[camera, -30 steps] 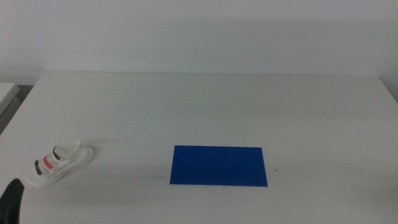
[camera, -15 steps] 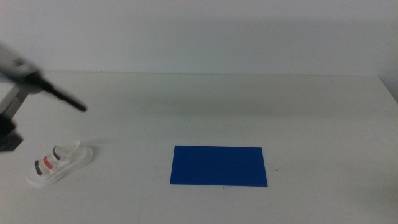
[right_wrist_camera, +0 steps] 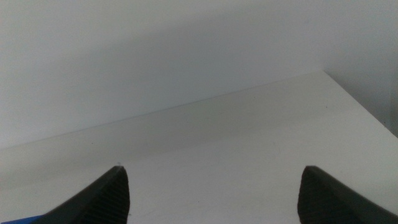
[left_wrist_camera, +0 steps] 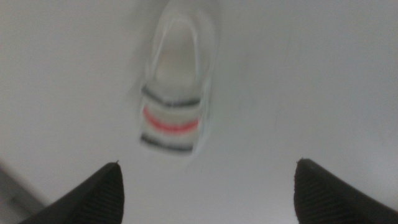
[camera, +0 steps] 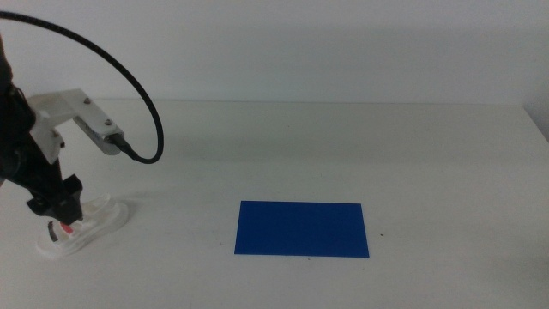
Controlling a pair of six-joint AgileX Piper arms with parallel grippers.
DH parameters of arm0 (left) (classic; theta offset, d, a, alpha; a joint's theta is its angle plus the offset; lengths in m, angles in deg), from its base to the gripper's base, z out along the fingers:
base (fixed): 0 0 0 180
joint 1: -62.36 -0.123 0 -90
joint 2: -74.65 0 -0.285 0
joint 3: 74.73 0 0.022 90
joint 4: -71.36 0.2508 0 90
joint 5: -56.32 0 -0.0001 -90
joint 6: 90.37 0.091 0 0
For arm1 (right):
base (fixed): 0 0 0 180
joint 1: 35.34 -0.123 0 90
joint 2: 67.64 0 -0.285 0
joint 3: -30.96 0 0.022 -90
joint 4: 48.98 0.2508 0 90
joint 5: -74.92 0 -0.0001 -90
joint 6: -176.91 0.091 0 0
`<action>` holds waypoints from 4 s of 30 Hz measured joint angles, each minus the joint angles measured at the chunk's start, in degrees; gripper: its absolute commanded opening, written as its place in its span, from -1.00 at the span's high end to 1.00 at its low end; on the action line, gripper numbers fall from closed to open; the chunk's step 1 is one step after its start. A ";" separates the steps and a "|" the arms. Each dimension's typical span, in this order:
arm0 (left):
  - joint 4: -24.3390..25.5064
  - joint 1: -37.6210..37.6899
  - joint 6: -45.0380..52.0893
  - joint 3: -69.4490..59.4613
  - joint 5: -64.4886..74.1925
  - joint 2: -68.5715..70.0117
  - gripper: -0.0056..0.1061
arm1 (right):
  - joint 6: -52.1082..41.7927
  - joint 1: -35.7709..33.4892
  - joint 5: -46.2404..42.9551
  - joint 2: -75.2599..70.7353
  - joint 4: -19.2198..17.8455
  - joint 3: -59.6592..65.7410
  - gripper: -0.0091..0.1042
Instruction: Use one arm to grab the shoe from the table and place it on the mat.
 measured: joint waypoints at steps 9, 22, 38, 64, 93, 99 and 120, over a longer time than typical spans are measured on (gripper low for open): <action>-6.78 -4.70 6.73 -1.25 -8.61 -6.90 -0.78 | 0.00 0.00 0.00 0.00 0.00 0.00 -0.56; -9.70 -4.69 5.64 -1.59 -15.55 -15.71 -0.40 | 0.00 0.00 0.00 0.00 0.00 0.00 -0.56; 2.68 18.37 -20.15 9.25 -9.50 -14.14 0.75 | 0.00 0.00 0.00 0.00 0.00 0.00 -0.56; -5.25 44.88 -0.66 37.28 4.02 -32.61 0.75 | 0.00 0.00 0.00 0.00 0.00 0.00 -0.56; -3.73 44.88 0.56 36.63 3.52 -36.62 -0.78 | 0.00 0.00 0.00 0.00 0.00 0.00 -0.56; -2.62 44.88 -2.46 38.31 3.64 -32.56 -0.78 | 0.00 0.00 0.00 0.00 0.00 0.00 -0.56; 4.66 21.33 -51.99 -29.77 -46.07 51.89 -0.78 | 0.00 0.00 0.00 0.00 0.00 0.00 -0.56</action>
